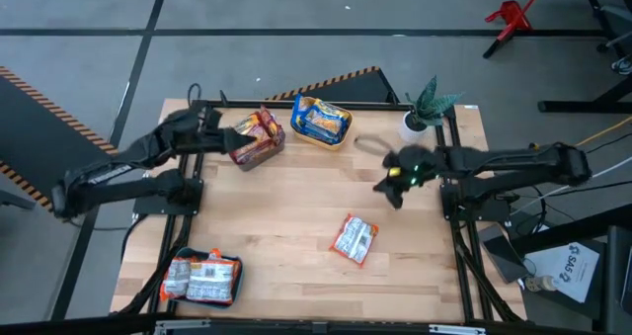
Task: Sort Maruchan noodles
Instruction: Put the orange noodle pack into the blue bin
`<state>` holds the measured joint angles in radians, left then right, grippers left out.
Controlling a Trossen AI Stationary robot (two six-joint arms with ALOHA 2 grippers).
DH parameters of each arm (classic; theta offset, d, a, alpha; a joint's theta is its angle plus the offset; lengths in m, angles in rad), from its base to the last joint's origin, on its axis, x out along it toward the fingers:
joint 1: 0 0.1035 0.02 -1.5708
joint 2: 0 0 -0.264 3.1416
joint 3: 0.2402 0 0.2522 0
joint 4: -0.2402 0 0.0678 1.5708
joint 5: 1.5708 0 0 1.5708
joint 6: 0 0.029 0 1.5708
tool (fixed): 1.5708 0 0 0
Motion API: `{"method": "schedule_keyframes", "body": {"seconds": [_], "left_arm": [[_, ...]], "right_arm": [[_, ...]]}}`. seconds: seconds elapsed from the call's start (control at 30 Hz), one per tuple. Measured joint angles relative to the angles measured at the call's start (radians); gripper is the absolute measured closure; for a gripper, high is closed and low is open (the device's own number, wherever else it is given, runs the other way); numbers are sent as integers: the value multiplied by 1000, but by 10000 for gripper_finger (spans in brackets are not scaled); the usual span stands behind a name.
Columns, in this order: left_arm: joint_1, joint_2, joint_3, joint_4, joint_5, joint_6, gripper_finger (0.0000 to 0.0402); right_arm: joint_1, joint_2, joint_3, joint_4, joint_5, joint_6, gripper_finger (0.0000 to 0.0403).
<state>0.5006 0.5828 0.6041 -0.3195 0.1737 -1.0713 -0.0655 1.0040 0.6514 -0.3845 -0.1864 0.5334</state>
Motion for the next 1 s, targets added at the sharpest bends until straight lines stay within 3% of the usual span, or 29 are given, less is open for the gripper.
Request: {"method": "schedule_keyframes", "body": {"seconds": [0.2, 0.37, 0.53, 0.73, 1.0], "left_arm": [[-136, 85, 0, 29, -60, 8, 154], [-207, 162, 0, 72, -67, 26, 154], [-286, 293, 0, 232, -93, 84, 154], [-383, 457, 0, 422, -107, 106, 154], [-443, 546, 0, 443, -197, 112, 154]], "right_arm": [[250, 166, 0, 151, 112, -132, 403], [366, 270, 34, 104, 115, -230, 390], [446, 331, 89, 46, 157, -318, 340], [521, 431, 164, 50, 354, -336, 274], [523, 590, 196, 117, 493, -238, 271]]}}
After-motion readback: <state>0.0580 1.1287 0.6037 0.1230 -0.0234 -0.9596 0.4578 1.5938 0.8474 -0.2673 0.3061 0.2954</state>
